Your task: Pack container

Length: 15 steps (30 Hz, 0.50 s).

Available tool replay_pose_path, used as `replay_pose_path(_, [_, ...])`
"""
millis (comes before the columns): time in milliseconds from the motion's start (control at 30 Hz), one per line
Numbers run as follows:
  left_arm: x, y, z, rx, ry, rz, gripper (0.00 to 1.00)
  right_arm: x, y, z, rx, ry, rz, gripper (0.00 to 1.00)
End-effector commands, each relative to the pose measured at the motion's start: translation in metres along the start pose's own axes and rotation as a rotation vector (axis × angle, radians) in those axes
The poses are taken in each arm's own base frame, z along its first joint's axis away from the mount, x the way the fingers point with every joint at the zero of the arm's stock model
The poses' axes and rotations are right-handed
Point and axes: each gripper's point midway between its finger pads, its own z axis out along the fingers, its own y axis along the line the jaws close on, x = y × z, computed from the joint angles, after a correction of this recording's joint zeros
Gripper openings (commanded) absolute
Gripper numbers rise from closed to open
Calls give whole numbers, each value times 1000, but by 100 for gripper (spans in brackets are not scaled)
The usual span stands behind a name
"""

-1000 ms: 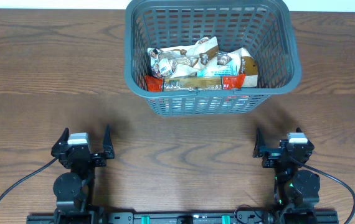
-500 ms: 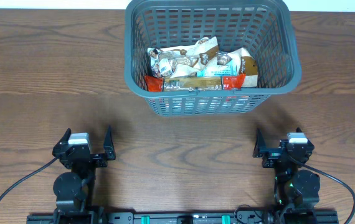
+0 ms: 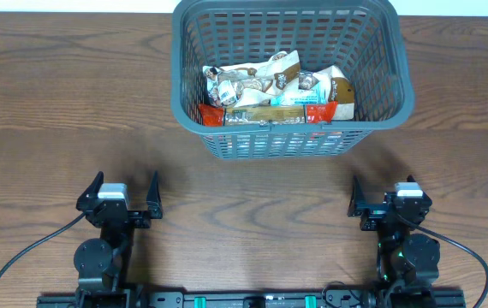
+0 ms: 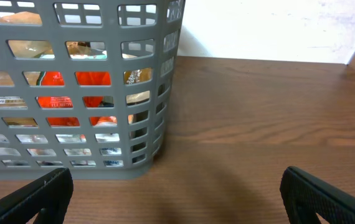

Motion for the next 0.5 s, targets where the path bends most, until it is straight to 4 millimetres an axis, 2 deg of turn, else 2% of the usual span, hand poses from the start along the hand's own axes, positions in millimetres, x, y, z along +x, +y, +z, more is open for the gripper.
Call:
replay_pose_path(0, [17, -4, 2, 25, 37, 12, 99, 0, -4, 0, 20, -4, 12, 99])
replay_pose_path(467, [17, -5, 2, 31, 39, 7, 99, 0, -4, 0, 20, -4, 12, 99])
